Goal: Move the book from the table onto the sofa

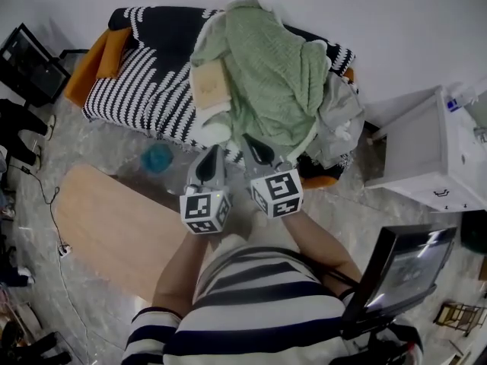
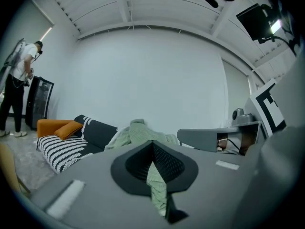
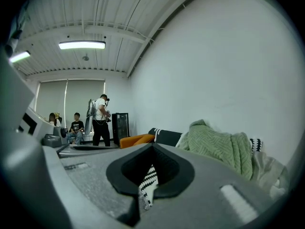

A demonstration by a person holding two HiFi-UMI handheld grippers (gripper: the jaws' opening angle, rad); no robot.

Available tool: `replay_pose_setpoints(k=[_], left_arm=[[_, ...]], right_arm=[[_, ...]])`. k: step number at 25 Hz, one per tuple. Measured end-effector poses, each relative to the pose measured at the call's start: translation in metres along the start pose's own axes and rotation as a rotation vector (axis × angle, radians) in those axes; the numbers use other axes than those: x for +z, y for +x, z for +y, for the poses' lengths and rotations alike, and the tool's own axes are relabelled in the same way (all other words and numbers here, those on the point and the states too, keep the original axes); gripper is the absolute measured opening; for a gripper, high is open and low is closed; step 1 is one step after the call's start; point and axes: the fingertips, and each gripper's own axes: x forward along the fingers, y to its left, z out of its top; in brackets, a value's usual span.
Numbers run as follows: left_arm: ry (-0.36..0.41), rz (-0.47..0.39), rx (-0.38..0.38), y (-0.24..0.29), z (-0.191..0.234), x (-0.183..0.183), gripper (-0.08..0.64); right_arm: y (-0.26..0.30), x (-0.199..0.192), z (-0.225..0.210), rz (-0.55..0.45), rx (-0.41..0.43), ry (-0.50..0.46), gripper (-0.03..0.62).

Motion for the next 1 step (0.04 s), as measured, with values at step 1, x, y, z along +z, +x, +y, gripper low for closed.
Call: replay_pose_setpoints(k=[1], left_arm=[[0.000,0.010,-0.001,-0.0046,0.0043,-0.0014,0.005]], right_arm=[[0.0005,-0.0012,0.0065,0.004,0.002,0.000,0.000]])
